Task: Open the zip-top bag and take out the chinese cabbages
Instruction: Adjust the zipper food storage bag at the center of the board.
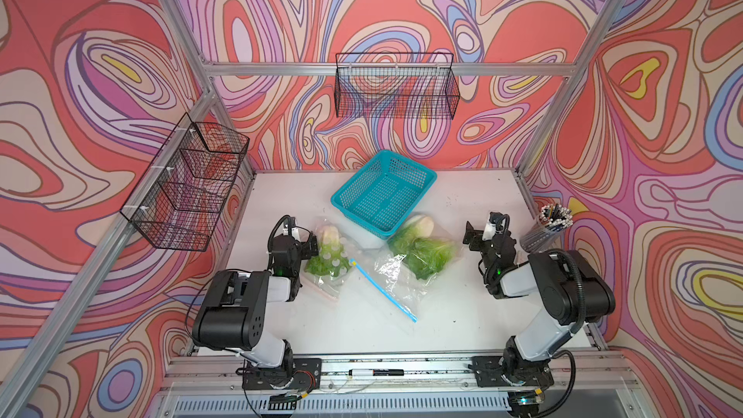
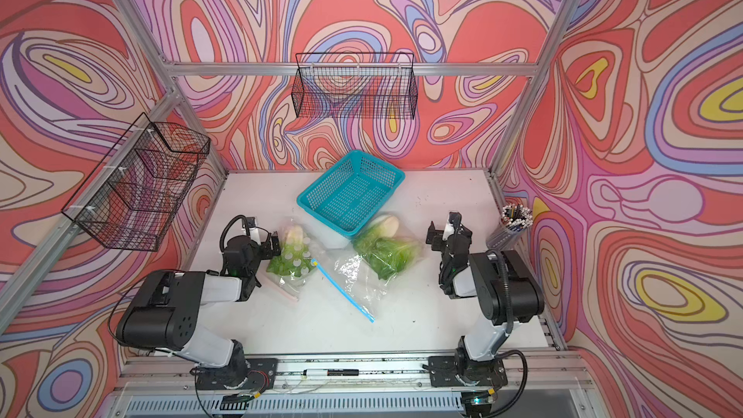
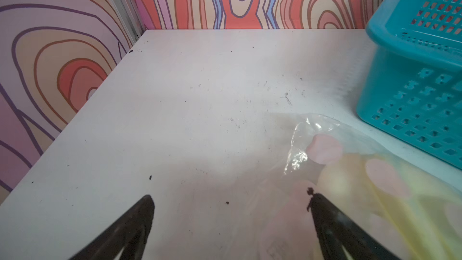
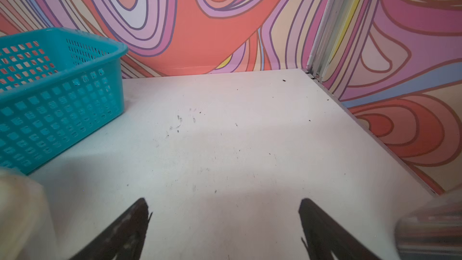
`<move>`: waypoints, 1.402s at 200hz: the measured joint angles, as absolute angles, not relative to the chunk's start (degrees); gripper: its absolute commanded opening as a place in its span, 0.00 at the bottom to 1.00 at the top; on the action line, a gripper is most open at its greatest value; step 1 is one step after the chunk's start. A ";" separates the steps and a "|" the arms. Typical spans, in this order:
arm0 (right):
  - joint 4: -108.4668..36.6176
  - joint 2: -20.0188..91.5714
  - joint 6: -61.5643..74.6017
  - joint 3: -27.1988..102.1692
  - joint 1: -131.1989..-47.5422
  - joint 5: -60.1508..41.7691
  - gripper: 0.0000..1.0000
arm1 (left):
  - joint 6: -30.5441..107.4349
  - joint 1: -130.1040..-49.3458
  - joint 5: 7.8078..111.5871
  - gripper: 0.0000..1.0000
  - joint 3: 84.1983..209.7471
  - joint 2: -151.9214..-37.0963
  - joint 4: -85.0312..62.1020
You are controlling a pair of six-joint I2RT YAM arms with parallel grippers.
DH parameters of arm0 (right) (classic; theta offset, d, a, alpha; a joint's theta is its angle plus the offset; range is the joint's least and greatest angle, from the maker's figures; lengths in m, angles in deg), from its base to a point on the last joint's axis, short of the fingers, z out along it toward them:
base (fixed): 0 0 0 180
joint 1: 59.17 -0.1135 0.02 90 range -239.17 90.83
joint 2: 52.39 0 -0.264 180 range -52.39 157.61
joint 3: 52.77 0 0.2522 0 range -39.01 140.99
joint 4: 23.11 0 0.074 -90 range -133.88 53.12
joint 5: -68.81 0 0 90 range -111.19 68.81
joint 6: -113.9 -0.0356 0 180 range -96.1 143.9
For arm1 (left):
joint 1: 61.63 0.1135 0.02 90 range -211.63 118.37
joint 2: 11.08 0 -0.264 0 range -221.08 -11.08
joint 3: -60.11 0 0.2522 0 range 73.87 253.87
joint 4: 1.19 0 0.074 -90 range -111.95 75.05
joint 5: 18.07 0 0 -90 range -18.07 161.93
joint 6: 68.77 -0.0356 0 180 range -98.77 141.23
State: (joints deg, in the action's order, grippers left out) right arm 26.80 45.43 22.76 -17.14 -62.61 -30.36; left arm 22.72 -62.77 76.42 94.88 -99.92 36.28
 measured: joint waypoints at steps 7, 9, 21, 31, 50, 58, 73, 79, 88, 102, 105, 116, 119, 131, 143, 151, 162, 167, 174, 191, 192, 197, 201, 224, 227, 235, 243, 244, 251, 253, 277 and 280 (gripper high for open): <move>26.80 45.43 22.76 -17.14 -62.61 -30.36 0.98 | 22.72 -62.77 76.40 1.00 94.88 -99.92 36.28; 26.80 45.43 22.76 -17.14 -62.61 -30.36 0.98 | 22.70 -62.77 76.40 1.00 94.88 -99.92 36.28; 26.80 45.43 22.76 -17.14 -62.61 -30.36 0.98 | 22.70 -62.77 76.40 1.00 94.88 -99.92 36.28; 26.80 45.43 22.76 -17.14 -62.61 -30.36 0.98 | 22.68 -62.77 76.37 1.00 94.88 -99.92 36.25; 26.80 45.43 22.76 -17.14 -62.61 -30.36 0.98 | 22.64 -62.77 76.35 1.00 94.88 -99.92 36.25; 26.80 45.43 22.76 -17.14 -62.61 -30.36 0.98 | 22.53 -62.77 76.33 1.00 94.88 -99.92 36.25; 26.80 45.43 22.73 -17.14 -62.61 -30.36 0.98 | 22.46 -62.77 76.22 1.00 94.88 -99.92 36.25; 26.80 45.43 22.76 -17.14 -62.61 -30.36 0.98 | 22.42 -62.77 76.20 1.00 94.88 -99.92 36.25; 26.80 45.43 22.76 -17.14 -62.61 -30.36 0.98 | 22.35 -62.77 76.20 1.00 94.88 -99.92 36.25; 26.80 45.43 22.76 -17.14 -62.61 -30.36 0.98 | 22.31 -62.77 76.18 1.00 94.88 -99.92 36.25; 26.80 45.43 22.76 -17.14 -62.61 -30.36 0.98 | 22.31 -62.77 76.20 1.00 94.88 -99.92 36.25; 26.80 45.43 22.76 -17.14 -62.61 -30.36 0.98 | 22.31 -62.77 76.20 1.00 94.88 -99.92 36.25; 26.80 45.43 22.76 -17.14 -62.61 -30.36 0.98 | 22.31 -62.77 76.20 1.00 94.88 -99.92 36.25; 26.80 45.43 22.73 -17.14 -62.61 -30.36 0.98 | 22.31 -62.77 76.18 1.00 94.88 -99.92 36.25; 26.80 45.43 22.73 -17.14 -62.61 -30.36 0.98 | 22.31 -62.77 76.18 1.00 94.88 -99.92 36.25; 26.80 45.43 22.73 -17.14 -62.61 -30.36 0.98 | 22.31 -62.77 76.18 1.00 94.88 -99.92 36.25; 26.80 45.43 22.76 -17.14 -62.61 -30.36 0.98 | 22.31 -62.77 76.16 1.00 94.88 -99.92 36.25; 26.80 45.43 22.76 -17.14 -62.61 -30.36 0.98 | 22.31 -62.77 76.16 1.00 94.88 -99.92 36.25; 26.80 45.43 22.76 -17.14 -62.61 -30.36 0.98 | 22.31 -62.77 76.13 1.00 94.88 -99.92 36.25; 26.80 45.43 22.73 -17.14 -62.61 -30.36 0.98 | 22.31 -62.77 76.05 1.00 94.88 -99.92 36.25; 26.80 45.43 22.76 -17.14 -62.61 -30.36 0.98 | 22.31 -62.77 76.02 1.00 94.88 -99.92 36.25; 26.80 45.43 22.76 -17.14 -62.61 -30.36 0.98 | 22.31 -62.77 76.00 1.00 94.88 -99.92 36.25; 26.80 45.43 22.76 -17.14 -62.61 -30.36 0.97 | 22.31 -62.77 75.98 1.00 94.88 -99.92 36.25; 26.83 45.43 22.76 -17.14 -62.61 -30.36 0.95 | 22.33 -62.77 76.11 1.00 94.93 -99.87 36.08; 26.83 45.43 22.73 -17.14 -62.61 -30.36 0.95 | 22.33 -62.77 76.20 1.00 95.01 -99.81 35.79; 26.78 45.41 22.71 -17.14 -62.61 -30.42 0.95 | 22.35 -62.77 76.44 1.00 95.58 -99.33 34.11; 26.21 45.06 22.65 -17.14 -62.61 -30.69 0.95 | 22.35 -62.77 76.57 1.00 96.54 -98.32 31.51; 26.11 44.97 22.62 -17.14 -62.61 -30.73 0.95 | 22.35 -62.77 76.59 1.00 96.68 -98.15 31.16; 24.40 43.92 22.32 -17.07 -62.61 -31.25 0.95 | 22.35 -62.77 76.68 1.00 98.10 -96.55 27.53; 23.92 43.66 22.21 -17.03 -62.61 -31.39 0.95 | 22.33 -62.77 76.66 1.00 98.45 -96.18 26.77; 11.64 37.52 19.56 -12.39 -62.57 -33.53 0.95 | 22.68 -62.77 76.16 1.00 104.02 -88.75 18.31; 9.63 36.89 19.15 -11.26 -62.57 -33.55 0.95 | 22.79 -62.77 76.00 1.00 104.50 -87.61 17.72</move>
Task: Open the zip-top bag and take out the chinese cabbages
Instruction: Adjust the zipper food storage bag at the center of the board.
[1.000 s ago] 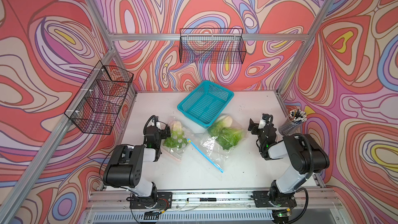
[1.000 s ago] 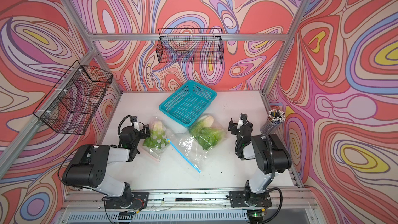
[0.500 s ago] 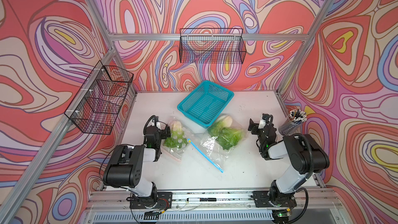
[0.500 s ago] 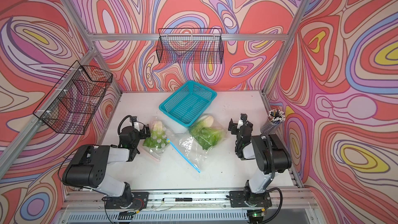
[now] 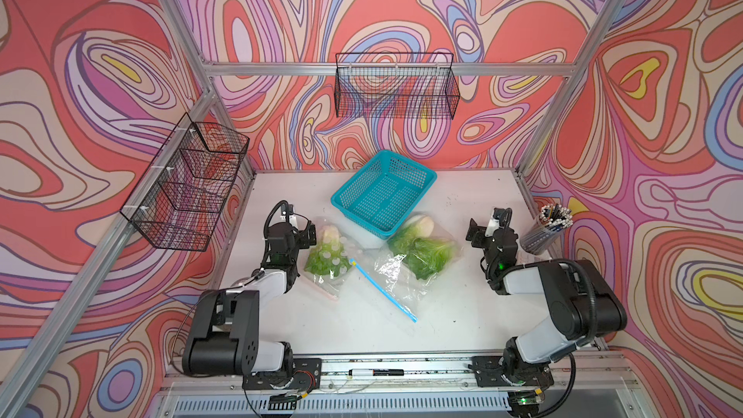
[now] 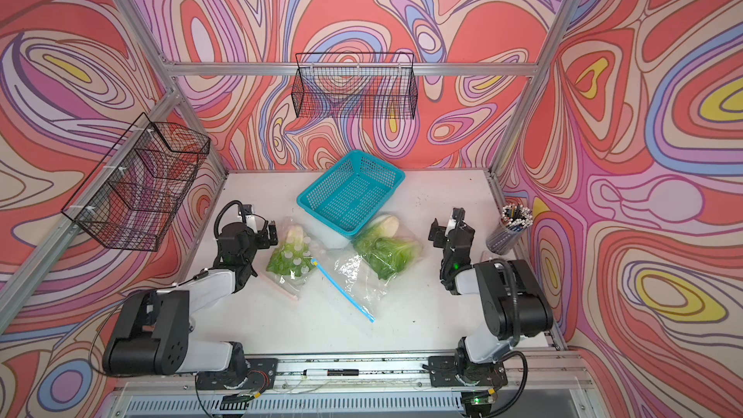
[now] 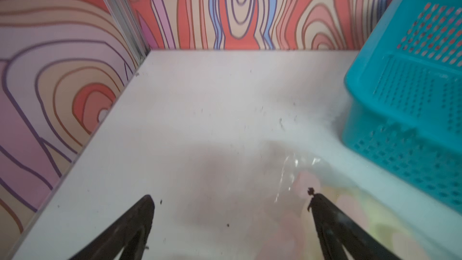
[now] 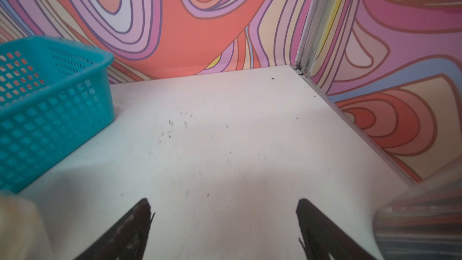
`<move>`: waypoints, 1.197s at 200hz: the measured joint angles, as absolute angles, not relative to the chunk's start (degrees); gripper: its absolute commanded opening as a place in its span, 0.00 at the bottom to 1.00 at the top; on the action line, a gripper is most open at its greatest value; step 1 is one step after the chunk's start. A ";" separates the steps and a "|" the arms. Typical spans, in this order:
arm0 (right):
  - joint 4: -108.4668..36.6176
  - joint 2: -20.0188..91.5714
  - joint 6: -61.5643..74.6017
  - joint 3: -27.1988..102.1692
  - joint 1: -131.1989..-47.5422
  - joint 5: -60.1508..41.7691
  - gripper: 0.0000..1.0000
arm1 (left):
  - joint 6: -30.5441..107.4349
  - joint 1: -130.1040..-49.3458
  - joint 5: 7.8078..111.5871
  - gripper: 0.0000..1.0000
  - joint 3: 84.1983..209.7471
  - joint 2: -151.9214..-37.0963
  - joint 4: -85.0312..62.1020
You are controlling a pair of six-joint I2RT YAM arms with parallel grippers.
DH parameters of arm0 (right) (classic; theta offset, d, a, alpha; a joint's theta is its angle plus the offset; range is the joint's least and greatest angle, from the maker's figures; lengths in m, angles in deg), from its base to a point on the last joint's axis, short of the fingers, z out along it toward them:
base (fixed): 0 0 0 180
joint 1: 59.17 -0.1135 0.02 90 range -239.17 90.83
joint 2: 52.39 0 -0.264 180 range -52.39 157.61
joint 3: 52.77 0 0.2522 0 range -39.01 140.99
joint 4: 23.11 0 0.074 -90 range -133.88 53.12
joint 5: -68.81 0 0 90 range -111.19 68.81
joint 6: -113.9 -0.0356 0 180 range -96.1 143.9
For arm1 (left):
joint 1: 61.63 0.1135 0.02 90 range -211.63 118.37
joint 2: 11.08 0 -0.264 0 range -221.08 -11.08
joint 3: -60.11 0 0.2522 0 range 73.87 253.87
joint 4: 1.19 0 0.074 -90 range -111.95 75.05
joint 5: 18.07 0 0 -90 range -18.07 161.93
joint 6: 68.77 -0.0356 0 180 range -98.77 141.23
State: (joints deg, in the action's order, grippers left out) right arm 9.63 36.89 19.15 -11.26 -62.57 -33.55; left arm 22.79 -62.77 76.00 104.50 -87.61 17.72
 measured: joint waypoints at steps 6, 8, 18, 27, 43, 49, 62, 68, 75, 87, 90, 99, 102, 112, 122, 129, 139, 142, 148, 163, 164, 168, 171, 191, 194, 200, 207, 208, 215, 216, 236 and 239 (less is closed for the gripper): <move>5.45 35.66 18.23 -8.66 -62.57 -33.57 0.95 | 23.09 -62.82 75.70 1.00 105.20 -85.23 16.89; 4.60 35.42 18.10 -8.04 -62.57 -33.59 0.95 | 23.20 -62.82 75.61 1.00 105.33 -84.75 16.76; -1.54 34.00 16.61 -4.00 -62.57 -33.44 0.95 | 23.73 -63.19 75.37 1.00 105.83 -81.23 15.66; -6.70 33.04 15.28 -1.09 -62.57 -33.18 0.95 | 24.06 -64.02 75.46 1.00 106.01 -78.52 14.53; -14.61 31.25 12.66 1.66 -62.57 -32.50 0.95 | 23.82 -67.06 76.27 1.00 106.07 -75.26 12.23; -17.04 30.48 11.70 1.81 -62.57 -31.93 0.95 | 23.42 -68.70 76.94 1.00 106.16 -74.39 11.01; -21.81 28.89 9.49 1.57 -62.57 -30.42 0.95 | 22.66 -72.43 77.93 1.00 106.62 -73.01 8.21; -23.82 28.21 8.35 1.35 -62.57 -29.64 0.96 | 22.42 -73.92 78.06 1.00 106.90 -72.55 7.03; -25.94 27.31 6.93 1.03 -62.57 -28.57 0.97 | 22.26 -75.52 78.14 1.00 107.17 -72.03 5.83; -28.47 25.78 4.59 0.33 -62.57 -26.86 0.98 | 22.02 -78.07 78.14 1.00 107.65 -71.22 3.69; -29.04 25.37 4.07 0.09 -62.57 -26.38 0.98 | 22.00 -78.69 78.14 1.00 107.74 -71.11 3.34; -30.66 24.08 1.97 -0.66 -62.57 -25.09 0.98 | 21.76 -80.72 78.14 0.99 108.04 -71.00 2.27; -31.12 23.68 1.36 -0.90 -62.57 -24.68 0.98 | 21.74 -81.35 78.12 0.99 108.09 -71.02 1.94; -31.97 22.18 -0.83 -2.14 -62.57 -23.47 0.98 | 21.56 -83.87 77.80 0.98 108.39 -71.33 0.60; -32.62 20.30 -3.28 -4.09 -62.57 -22.01 0.98 | 21.43 -86.25 77.36 0.97 108.81 -72.12 -0.49; -32.86 19.01 -4.72 -5.60 -62.57 -20.96 0.98 | 21.43 -87.91 76.96 0.97 109.05 -72.90 -1.01; -33.67 17.13 -6.53 -7.74 -62.57 -19.63 0.98 | 21.48 -90.07 76.22 0.95 109.57 -74.48 -1.91; -34.13 16.58 -7.14 -8.44 -62.57 -19.15 0.98 | 21.48 -90.82 75.94 0.95 109.75 -75.07 -2.17; -35.09 15.71 -7.95 -9.38 -62.57 -18.56 0.98 | 21.65 -91.87 75.37 0.95 110.07 -76.16 -2.54; -37.61 13.74 -9.59 -10.89 -62.57 -17.40 0.98 | 22.15 -93.99 74.01 0.95 111.32 -79.20 -3.66; -37.70 13.61 -9.68 -10.95 -62.57 -17.33 0.98 | 22.18 -94.07 73.93 0.95 111.41 -79.37 -3.72; -38.24 13.04 -10.16 -11.35 -62.57 -16.94 0.98 | 22.33 -94.60 73.51 0.95 111.91 -80.25 -4.12; -38.55 12.58 -10.49 -11.59 -62.57 -16.61 0.98 | 22.33 -94.90 73.25 0.94 112.26 -80.92 -4.38; -39.05 9.98 -13.16 -13.53 -62.57 -13.27 0.98 | 22.81 -96.11 70.93 0.93 114.47 -84.49 -5.73; -39.07 9.72 -13.53 -13.84 -62.57 -12.65 0.98 | 22.83 -96.15 70.50 0.93 114.77 -84.95 -5.91; -39.05 9.28 -14.29 -14.41 -62.57 -11.65 0.98 | 23.03 -96.17 69.56 0.93 115.28 -85.82 -6.15; -38.98 8.89 -15.14 -15.08 -62.59 -10.51 0.98 | 23.36 -96.19 68.33 0.93 115.78 -86.69 -6.26; -38.98 8.82 -15.30 -15.24 -62.59 -10.29 0.98 | 23.40 -96.19 68.18 0.93 115.82 -86.76 -6.26; -38.94 8.45 -16.13 -15.98 -62.59 -9.22 0.98 | 23.64 -96.19 66.89 0.93 116.30 -87.50 -6.43; -38.88 8.39 -16.28 -16.18 -62.61 -8.98 0.97 | 23.64 -96.19 66.67 0.93 116.37 -87.59 -6.46; -38.18 7.40 -18.75 -18.38 -62.70 -5.94 0.96 | 24.34 -96.45 62.85 0.92 118.18 -89.93 -7.26; -37.94 7.38 -19.14 -18.67 -62.74 -5.42 0.97 | 24.36 -96.59 62.30 0.92 118.53 -90.39 -7.46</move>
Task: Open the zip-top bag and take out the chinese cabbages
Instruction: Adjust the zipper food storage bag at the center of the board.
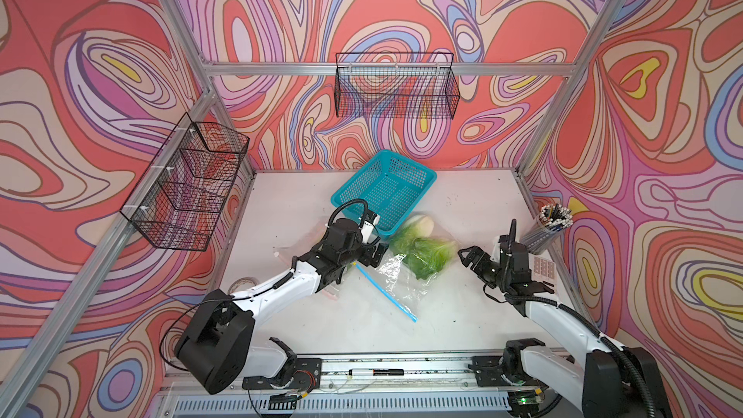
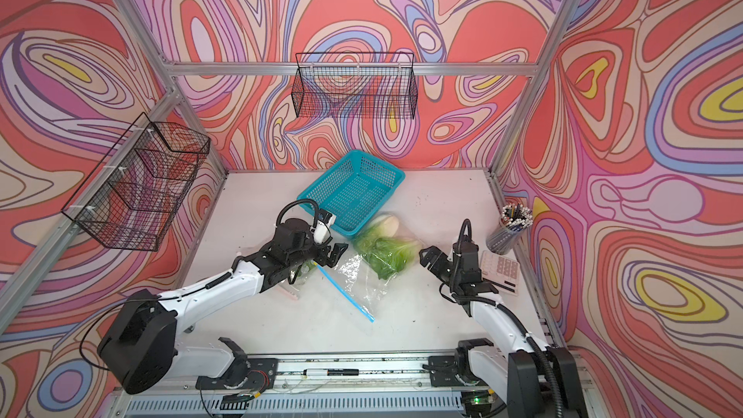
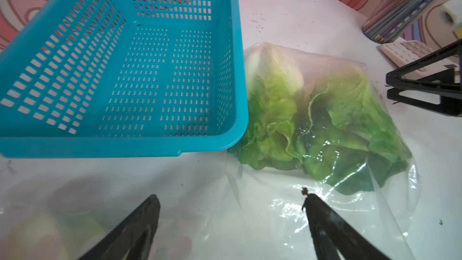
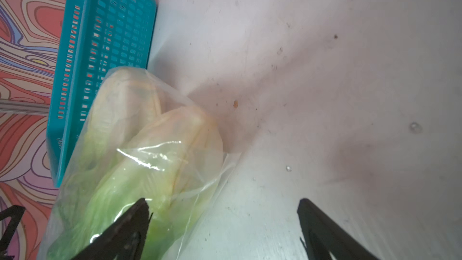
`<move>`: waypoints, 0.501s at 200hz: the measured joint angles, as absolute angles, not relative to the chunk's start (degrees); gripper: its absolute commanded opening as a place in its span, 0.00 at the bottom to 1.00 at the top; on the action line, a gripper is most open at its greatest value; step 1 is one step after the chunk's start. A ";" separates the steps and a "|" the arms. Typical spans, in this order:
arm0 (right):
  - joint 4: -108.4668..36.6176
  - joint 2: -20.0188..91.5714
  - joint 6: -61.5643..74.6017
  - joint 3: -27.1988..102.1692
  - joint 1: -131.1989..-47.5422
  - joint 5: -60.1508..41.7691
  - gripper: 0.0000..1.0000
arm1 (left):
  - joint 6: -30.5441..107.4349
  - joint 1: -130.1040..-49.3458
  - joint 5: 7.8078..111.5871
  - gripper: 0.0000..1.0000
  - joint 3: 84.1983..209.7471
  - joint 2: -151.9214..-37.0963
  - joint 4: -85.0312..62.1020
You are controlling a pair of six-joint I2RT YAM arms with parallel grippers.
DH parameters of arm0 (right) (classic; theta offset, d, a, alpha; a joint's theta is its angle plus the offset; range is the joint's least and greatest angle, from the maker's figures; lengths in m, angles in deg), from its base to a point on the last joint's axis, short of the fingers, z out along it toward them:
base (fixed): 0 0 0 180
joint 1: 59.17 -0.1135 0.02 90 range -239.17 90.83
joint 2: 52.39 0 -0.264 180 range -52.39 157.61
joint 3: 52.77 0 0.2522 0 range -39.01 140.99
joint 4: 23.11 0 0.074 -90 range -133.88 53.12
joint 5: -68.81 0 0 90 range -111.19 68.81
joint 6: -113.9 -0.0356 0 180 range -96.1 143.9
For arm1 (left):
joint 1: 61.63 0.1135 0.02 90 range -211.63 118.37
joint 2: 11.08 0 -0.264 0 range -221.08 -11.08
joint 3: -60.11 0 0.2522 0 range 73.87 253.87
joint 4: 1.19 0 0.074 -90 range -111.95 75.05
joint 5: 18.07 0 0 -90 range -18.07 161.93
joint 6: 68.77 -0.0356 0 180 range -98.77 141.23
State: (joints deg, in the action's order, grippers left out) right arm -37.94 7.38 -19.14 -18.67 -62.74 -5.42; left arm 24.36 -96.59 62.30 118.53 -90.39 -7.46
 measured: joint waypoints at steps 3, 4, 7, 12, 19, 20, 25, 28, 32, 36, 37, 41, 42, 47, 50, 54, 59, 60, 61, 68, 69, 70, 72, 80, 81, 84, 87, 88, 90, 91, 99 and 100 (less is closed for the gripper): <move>-37.67 7.34 -19.49 -18.93 -62.76 -4.96 0.96 | 24.47 -96.74 61.71 0.92 118.95 -90.80 -7.61; -37.61 7.34 -19.60 -19.00 -62.79 -4.81 0.96 | 24.47 -96.80 61.56 0.92 119.06 -90.93 -7.70; -37.28 7.34 -20.04 -19.21 -62.90 -4.35 0.96 | 24.47 -97.02 61.10 0.91 119.54 -91.41 -7.96; -36.69 7.36 -20.74 -19.61 -63.05 -3.58 0.96 | 24.47 -97.39 60.33 0.91 120.26 -92.22 -8.18; -35.73 7.40 -21.72 -20.15 -63.35 -2.49 0.96 | 24.51 -98.03 59.30 0.91 121.35 -93.43 -8.60; -35.64 7.40 -21.81 -20.20 -63.38 -2.38 0.96 | 24.51 -98.18 59.11 0.90 121.59 -93.64 -8.66; -34.74 7.47 -22.55 -20.61 -63.64 -1.73 0.97 | 24.56 -98.64 58.45 0.90 122.25 -94.45 -8.88; -34.26 7.51 -22.99 -20.79 -63.81 -1.40 0.96 | 24.58 -98.97 58.08 0.90 122.66 -94.91 -9.03; -33.28 7.69 -23.71 -21.14 -64.12 -0.85 0.97 | 24.67 -99.38 57.60 0.89 123.12 -95.55 -9.17; -32.45 7.79 -24.21 -21.44 -64.32 -0.41 0.96 | 24.73 -99.82 57.07 0.89 123.63 -96.20 -9.32; -32.27 7.84 -24.35 -21.51 -64.36 -0.33 0.96 | 24.78 -99.91 56.97 0.89 123.69 -96.33 -9.34; -31.20 8.12 -25.15 -21.84 -64.67 0.22 0.97 | 24.93 -100.28 56.66 0.89 124.06 -96.92 -9.38; -31.07 8.14 -25.22 -21.90 -64.71 0.31 0.97 | 24.93 -100.37 56.57 0.89 124.11 -97.03 -9.38; -29.74 8.56 -26.14 -22.32 -65.02 0.87 0.96 | 25.15 -100.87 56.14 0.89 124.52 -97.82 -9.38; -29.06 8.78 -26.60 -22.51 -65.15 1.18 0.97 | 25.37 -101.15 55.89 0.88 124.70 -98.21 -9.38; -28.19 9.13 -27.23 -22.78 -65.41 1.53 0.97 | 25.54 -101.57 55.63 0.88 124.92 -98.74 -9.38; -26.88 9.65 -28.04 -23.10 -65.69 2.01 0.97 | 25.87 -102.09 55.37 0.89 125.16 -99.46 -9.36; -26.70 9.70 -28.13 -23.15 -65.74 2.06 0.97 | 25.87 -102.18 55.35 0.89 125.20 -99.57 -9.36; -26.35 9.83 -28.30 -23.21 -65.80 2.19 0.97 | 25.87 -102.27 55.33 0.89 125.22 -99.65 -9.36; -24.91 10.53 -29.22 -23.50 -66.20 2.65 0.97 | 26.24 -102.95 55.22 0.88 125.57 -100.64 -9.36; -24.76 10.59 -29.31 -23.52 -66.24 2.69 0.97 | 26.33 -103.08 55.20 0.88 125.64 -100.86 -9.34; -24.41 10.77 -29.48 -23.54 -66.33 2.78 0.97 | 26.39 -103.17 55.17 0.88 125.68 -100.99 -9.32; -23.86 11.07 -29.79 -23.61 -66.46 2.91 0.97 | 26.50 -103.45 55.15 0.89 125.79 -101.36 -9.32; -22.11 12.19 -30.79 -23.61 -66.83 3.34 0.96 | 27.07 -104.32 55.00 0.88 126.27 -102.54 -9.30; -21.96 12.28 -30.86 -23.61 -66.85 3.39 0.95 | 27.12 -104.41 54.98 0.88 126.34 -102.65 -9.30; -21.30 12.71 -31.19 -23.61 -66.94 3.52 0.95 | 27.40 -104.76 54.91 0.88 126.55 -103.15 -9.27; -20.58 13.24 -31.47 -23.61 -67.05 3.72 0.94 | 27.53 -105.15 54.85 0.88 126.79 -103.68 -9.27; -20.28 13.46 -31.62 -23.61 -67.09 3.78 0.94 | 27.60 -105.24 54.85 0.88 126.86 -103.79 -9.25; -19.79 13.81 -31.86 -23.59 -67.16 3.91 0.94 | 27.84 -105.48 54.78 0.88 127.10 -104.16 -9.19; -19.64 13.96 -31.91 -23.59 -67.18 3.93 0.94 | 27.92 -105.59 54.76 0.88 127.19 -104.33 -9.19; -18.22 15.40 -32.50 -23.45 -67.29 4.37 0.93 | 28.54 -106.51 54.56 0.88 128.11 -105.80 -8.95; -18.11 15.53 -32.52 -23.45 -67.31 4.42 0.93 | 28.67 -106.60 54.54 0.88 128.19 -105.88 -8.92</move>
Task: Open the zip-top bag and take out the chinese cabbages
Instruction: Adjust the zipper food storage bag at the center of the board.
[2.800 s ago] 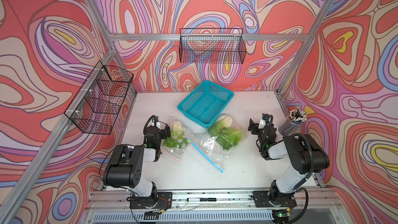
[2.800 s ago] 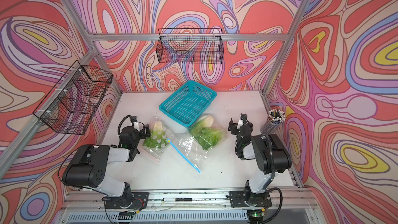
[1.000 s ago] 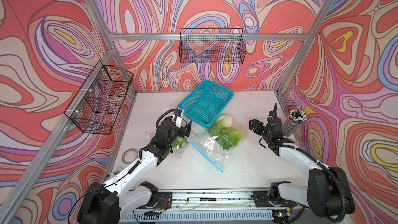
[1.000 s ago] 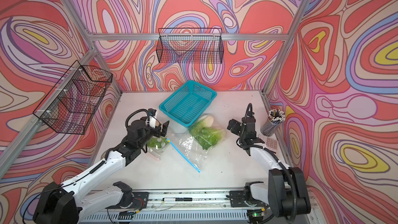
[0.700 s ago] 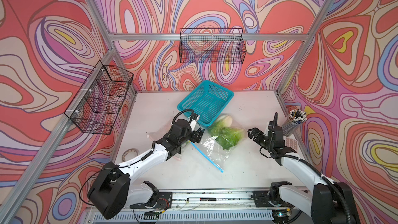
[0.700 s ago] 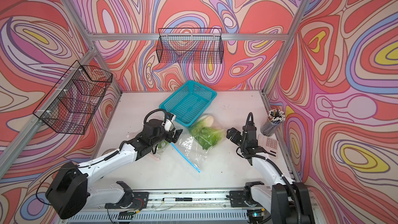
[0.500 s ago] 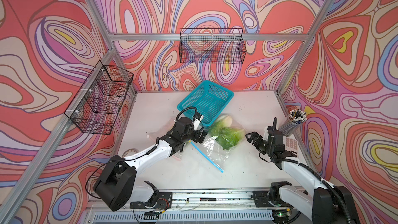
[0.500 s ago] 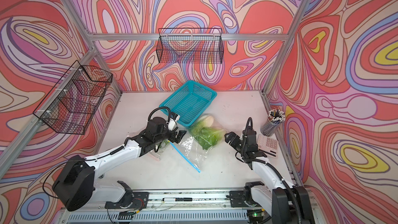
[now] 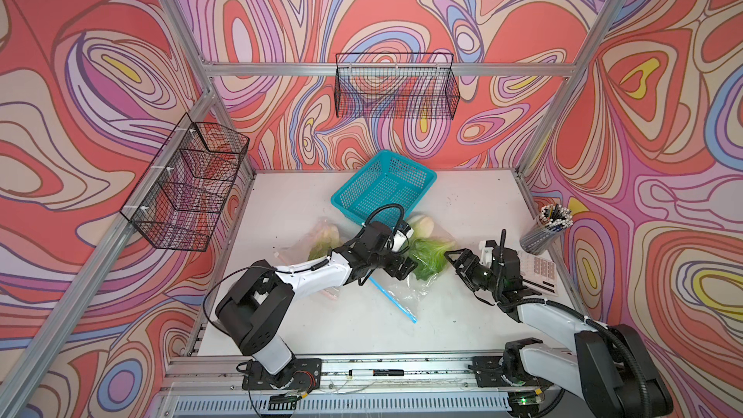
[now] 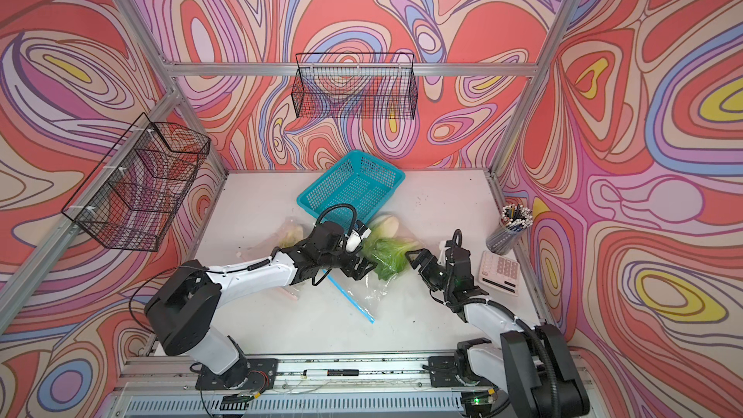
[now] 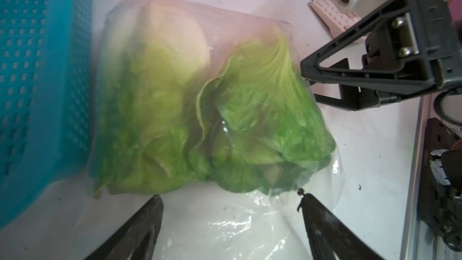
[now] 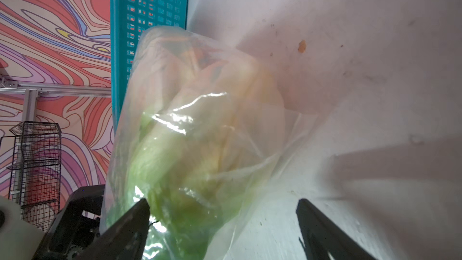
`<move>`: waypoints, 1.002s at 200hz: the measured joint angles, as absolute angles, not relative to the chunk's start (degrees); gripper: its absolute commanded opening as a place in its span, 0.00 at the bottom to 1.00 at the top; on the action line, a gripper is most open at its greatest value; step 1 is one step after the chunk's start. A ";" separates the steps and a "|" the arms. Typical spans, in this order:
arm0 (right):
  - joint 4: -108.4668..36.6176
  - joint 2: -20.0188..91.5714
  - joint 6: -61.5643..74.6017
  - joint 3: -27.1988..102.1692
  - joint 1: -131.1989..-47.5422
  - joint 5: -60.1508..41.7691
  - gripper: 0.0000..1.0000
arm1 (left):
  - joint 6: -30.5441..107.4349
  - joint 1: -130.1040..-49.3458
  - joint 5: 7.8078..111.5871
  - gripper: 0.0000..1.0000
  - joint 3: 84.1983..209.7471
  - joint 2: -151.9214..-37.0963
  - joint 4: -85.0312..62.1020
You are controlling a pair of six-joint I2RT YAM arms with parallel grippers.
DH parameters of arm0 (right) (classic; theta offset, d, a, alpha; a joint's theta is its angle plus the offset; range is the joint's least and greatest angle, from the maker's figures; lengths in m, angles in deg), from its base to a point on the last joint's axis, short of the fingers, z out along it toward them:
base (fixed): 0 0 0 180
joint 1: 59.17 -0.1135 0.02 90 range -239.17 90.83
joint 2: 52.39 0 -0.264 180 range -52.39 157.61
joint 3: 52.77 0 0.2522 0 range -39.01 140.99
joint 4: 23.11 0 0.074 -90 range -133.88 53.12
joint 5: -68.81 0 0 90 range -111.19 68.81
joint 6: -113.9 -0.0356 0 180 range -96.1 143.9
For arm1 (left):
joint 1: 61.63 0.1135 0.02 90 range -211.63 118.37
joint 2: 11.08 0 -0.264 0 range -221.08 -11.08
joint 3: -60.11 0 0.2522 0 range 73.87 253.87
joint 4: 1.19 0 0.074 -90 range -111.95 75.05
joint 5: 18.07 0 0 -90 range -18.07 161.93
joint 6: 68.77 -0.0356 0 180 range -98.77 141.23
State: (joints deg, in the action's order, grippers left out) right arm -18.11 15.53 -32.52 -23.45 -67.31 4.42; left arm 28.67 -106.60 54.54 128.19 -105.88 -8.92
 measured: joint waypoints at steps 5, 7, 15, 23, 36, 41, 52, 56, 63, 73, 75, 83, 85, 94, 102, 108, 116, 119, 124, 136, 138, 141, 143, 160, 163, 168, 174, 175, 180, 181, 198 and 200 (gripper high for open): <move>-17.37 16.52 -32.87 -23.26 -67.42 4.68 0.92 | 29.06 -107.03 54.50 0.88 128.72 -106.69 -8.71; -17.08 16.93 -32.96 -23.15 -67.44 4.81 0.91 | 29.21 -107.25 54.52 0.88 128.96 -106.98 -8.55; -16.23 18.26 -33.33 -22.80 -67.46 5.07 0.90 | 29.91 -107.86 54.52 0.88 129.77 -108.09 -8.05; -15.51 19.49 -33.66 -22.23 -67.46 5.25 0.90 | 30.61 -108.45 54.54 0.88 130.64 -109.32 -7.37; -14.51 21.11 -33.70 -20.98 -67.46 5.29 0.88 | 31.73 -109.18 54.58 0.88 132.13 -111.04 -6.54; -14.16 21.63 -33.68 -20.37 -67.46 5.29 0.88 | 32.12 -109.37 54.56 0.88 132.65 -111.57 -6.26; -13.32 22.50 -33.66 -19.19 -67.46 5.22 0.88 | 32.93 -109.85 54.58 0.89 133.88 -112.86 -5.47; -13.00 22.81 -33.66 -18.73 -67.46 5.14 0.88 | 33.19 -110.01 54.61 0.89 134.29 -113.23 -5.27; -12.58 23.27 -33.66 -18.12 -67.46 5.05 0.87 | 33.63 -110.29 54.67 0.89 134.99 -113.95 -4.77; -11.99 24.06 -33.61 -17.25 -67.44 4.74 0.87 | 34.20 -110.62 55.06 0.89 135.97 -114.82 -4.29; -11.97 24.17 -33.59 -17.12 -67.44 4.70 0.87 | 34.37 -110.71 55.11 0.89 136.17 -114.98 -4.18; -11.84 24.84 -33.39 -16.37 -67.44 4.33 0.87 | 34.87 -110.86 55.48 0.89 136.91 -115.59 -3.90; -11.79 25.08 -33.33 -16.15 -67.42 4.15 0.87 | 35.01 -110.90 55.59 0.90 137.13 -115.81 -3.77; -11.79 25.98 -32.85 -15.15 -67.22 3.74 0.87 | 35.51 -111.03 55.96 0.90 138.12 -116.73 -3.18; -11.84 26.81 -32.41 -14.21 -66.92 3.43 0.87 | 36.06 -111.08 56.20 0.90 139.10 -117.71 -2.74; -11.86 27.68 -31.84 -13.27 -66.44 3.26 0.87 | 36.45 -111.10 56.33 0.90 139.87 -118.50 -2.50; -11.88 28.82 -31.19 -12.04 -65.82 3.21 0.87 | 37.00 -111.12 56.44 0.90 141.22 -119.74 -2.21; -11.95 29.52 -30.84 -11.35 -65.47 3.24 0.87 | 37.24 -111.12 56.42 0.90 141.77 -120.24 -2.15; -11.99 30.37 -30.51 -10.47 -65.02 3.21 0.86 | 37.56 -111.14 56.42 0.90 142.55 -120.92 -1.93; -12.06 32.69 -29.35 -8.22 -63.73 3.37 0.86 | 38.55 -111.21 56.35 0.90 144.74 -122.71 -1.45; -12.06 33.11 -29.18 -7.80 -63.53 3.37 0.86 | 38.70 -111.21 56.35 0.90 144.98 -122.93 -1.38; -12.08 33.61 -28.85 -7.28 -63.20 3.45 0.86 | 38.96 -111.21 56.33 0.90 145.42 -123.28 -1.32; -12.08 34.00 -28.65 -6.91 -62.98 3.48 0.86 | 39.14 -111.21 56.35 0.90 145.72 -123.52 -1.23; -12.58 36.41 -26.88 -4.20 -61.69 3.80 0.86 | 40.71 -111.21 56.42 0.91 147.45 -124.94 -0.14; -12.76 36.76 -26.49 -3.72 -61.50 3.89 0.86 | 40.97 -111.21 56.44 0.91 147.73 -125.14 0.06; -13.22 37.45 -25.88 -2.71 -61.15 4.13 0.86 | 41.41 -111.21 56.46 0.91 148.26 -125.53 0.21; -13.61 38.29 -25.09 -1.60 -60.77 4.33 0.86 | 41.89 -111.21 56.42 0.91 148.96 -126.04 0.34; -13.63 38.37 -25.02 -1.47 -60.71 4.35 0.86 | 41.93 -111.21 56.42 0.91 149.07 -126.10 0.32; -14.00 39.09 -24.41 -0.53 -60.43 4.48 0.86 | 42.37 -111.21 56.40 0.91 149.70 -126.52 0.39; -14.07 39.18 -24.30 -0.40 -60.36 4.52 0.86 | 42.44 -111.21 56.38 0.91 149.81 -126.58 0.39; -14.90 40.89 -22.49 1.97 -59.35 5.07 0.86 | 43.42 -111.25 56.35 0.92 151.71 -127.57 0.45; -15.01 41.08 -22.31 2.23 -59.16 5.22 0.86 | 43.55 -111.25 56.33 0.92 151.89 -127.63 0.47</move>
